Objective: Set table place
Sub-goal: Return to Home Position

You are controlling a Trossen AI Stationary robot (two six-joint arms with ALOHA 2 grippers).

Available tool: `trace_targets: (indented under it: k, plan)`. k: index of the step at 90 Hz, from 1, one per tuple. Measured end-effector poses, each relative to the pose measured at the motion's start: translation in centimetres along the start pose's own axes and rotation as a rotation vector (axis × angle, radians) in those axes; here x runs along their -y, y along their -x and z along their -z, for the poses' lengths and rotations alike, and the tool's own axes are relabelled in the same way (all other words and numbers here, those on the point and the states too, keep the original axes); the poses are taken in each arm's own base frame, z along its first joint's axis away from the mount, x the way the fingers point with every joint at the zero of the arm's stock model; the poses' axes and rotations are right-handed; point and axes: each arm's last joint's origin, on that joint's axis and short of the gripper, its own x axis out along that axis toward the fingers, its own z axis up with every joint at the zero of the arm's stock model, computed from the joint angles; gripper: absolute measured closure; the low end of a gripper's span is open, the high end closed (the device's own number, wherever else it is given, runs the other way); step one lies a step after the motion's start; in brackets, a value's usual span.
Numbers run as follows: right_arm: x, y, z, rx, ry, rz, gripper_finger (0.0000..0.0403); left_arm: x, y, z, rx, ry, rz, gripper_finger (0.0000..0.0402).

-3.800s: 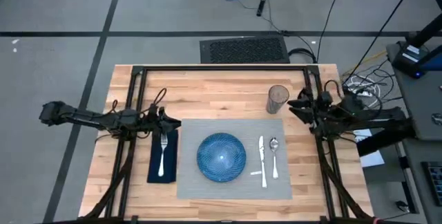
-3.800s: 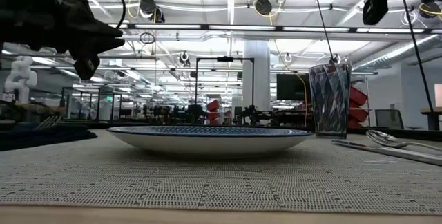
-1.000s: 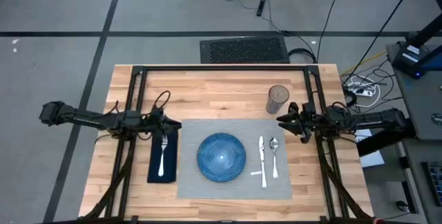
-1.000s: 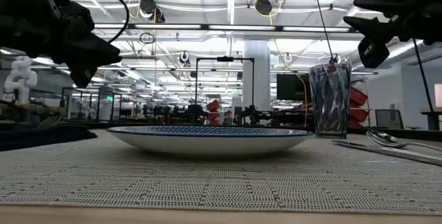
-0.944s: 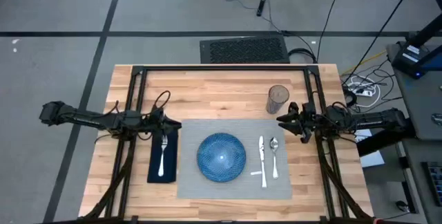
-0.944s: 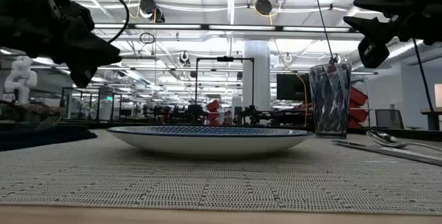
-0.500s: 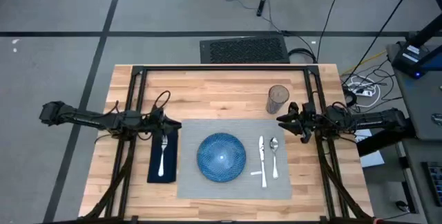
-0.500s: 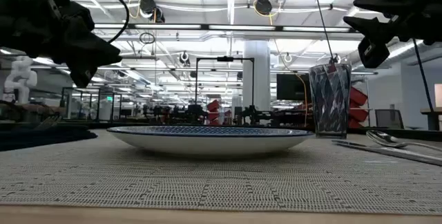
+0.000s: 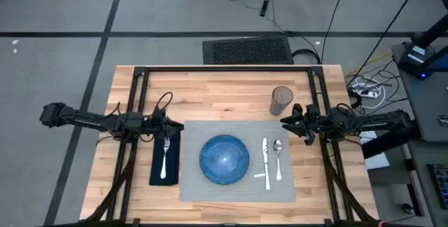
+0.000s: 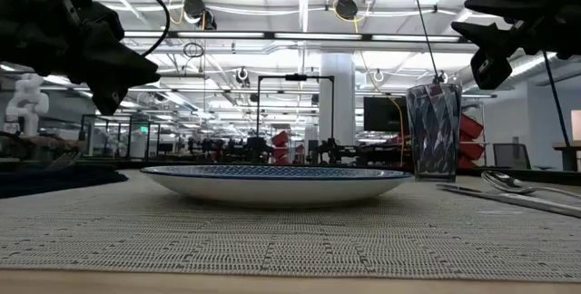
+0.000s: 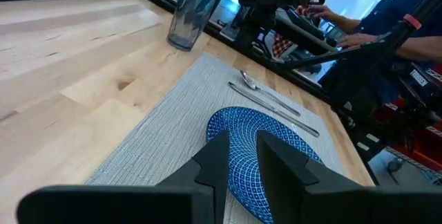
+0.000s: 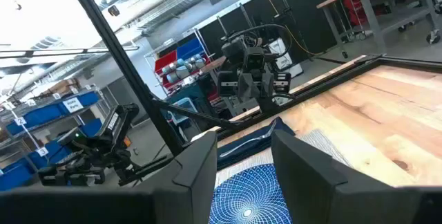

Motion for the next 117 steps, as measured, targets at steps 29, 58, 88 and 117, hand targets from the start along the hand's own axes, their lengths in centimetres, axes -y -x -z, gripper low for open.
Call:
trace_targets:
  k: [29,58,88,117]
  plan:
    - [0.0,0.0,0.0,0.0,0.0,0.0,0.0275,0.0,0.0,0.0,0.0,0.0,0.0,0.0341]
    - [0.0,0.0,0.0,0.0,0.0,0.0,0.0275,0.0,0.0,0.0,0.0,0.0,0.0,0.0341]
    - [0.0,0.0,0.0,0.0,0.0,0.0,0.0275,0.0,0.0,0.0,0.0,0.0,0.0,0.0341]
    - [0.01,0.0,0.0,0.0,0.0,0.001,0.0275,0.0,0.0,0.0,0.0,0.0,0.0,0.0341]
